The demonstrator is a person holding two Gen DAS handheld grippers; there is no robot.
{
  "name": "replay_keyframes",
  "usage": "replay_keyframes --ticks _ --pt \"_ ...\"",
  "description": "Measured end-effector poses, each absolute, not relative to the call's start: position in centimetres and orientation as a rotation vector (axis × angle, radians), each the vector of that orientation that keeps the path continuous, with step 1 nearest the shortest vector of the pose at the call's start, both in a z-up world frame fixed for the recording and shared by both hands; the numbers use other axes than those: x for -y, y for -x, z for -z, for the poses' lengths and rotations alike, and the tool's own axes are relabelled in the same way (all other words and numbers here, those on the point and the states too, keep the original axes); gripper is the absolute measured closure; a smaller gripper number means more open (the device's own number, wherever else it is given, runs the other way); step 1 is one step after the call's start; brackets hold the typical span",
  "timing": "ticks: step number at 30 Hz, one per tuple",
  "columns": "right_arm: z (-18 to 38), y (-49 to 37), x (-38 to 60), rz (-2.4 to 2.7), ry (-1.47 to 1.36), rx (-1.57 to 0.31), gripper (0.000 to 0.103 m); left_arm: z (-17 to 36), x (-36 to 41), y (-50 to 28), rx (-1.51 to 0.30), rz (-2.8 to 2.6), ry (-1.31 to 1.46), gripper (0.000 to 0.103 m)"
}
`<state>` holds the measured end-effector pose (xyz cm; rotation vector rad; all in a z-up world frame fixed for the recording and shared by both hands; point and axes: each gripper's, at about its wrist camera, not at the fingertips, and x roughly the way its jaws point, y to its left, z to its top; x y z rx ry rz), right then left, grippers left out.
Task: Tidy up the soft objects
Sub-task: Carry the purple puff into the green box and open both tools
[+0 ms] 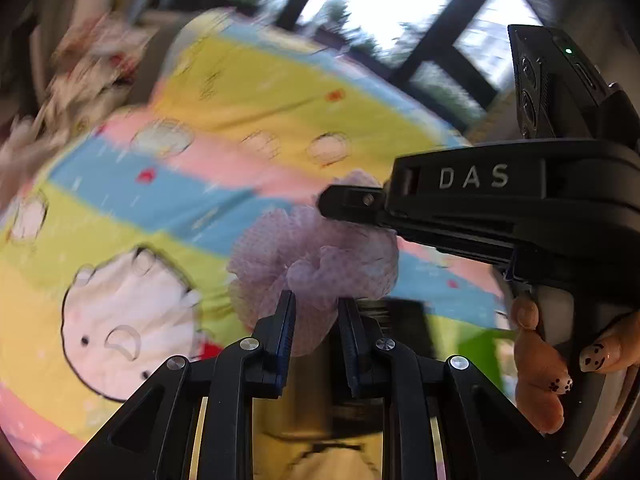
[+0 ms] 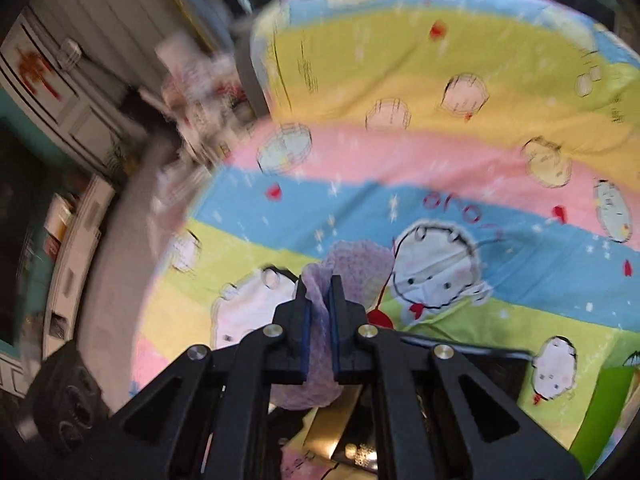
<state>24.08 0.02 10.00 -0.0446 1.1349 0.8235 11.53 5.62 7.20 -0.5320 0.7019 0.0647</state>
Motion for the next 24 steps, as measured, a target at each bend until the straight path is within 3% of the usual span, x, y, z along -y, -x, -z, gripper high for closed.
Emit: replay_keyframes --ticks 6,10,18,24 --pt "-17.7 -22.0 11.6 -0.771 -0.127 -0.922 0.096 -13.3 3.7 -11.5 -0.625 0.123 0.409 0.081" --pt "-19.6 -20.5 20.3 -0.662 -0.209 -0.837 0.096 -14.8 10.7 -12.1 -0.619 0.229 0.332 0.081" --pt "-15.3 -18.2 34.9 -0.369 -0.315 -0.8 0.095 -11.2 22.8 -14.4 -0.724 0.426 0.244 0.081" --pt "-10.6 -17.9 40.6 -0.236 -0.369 -0.868 0.092 -7.4 27.7 -15.7 -0.815 0.474 0.197 0.081"
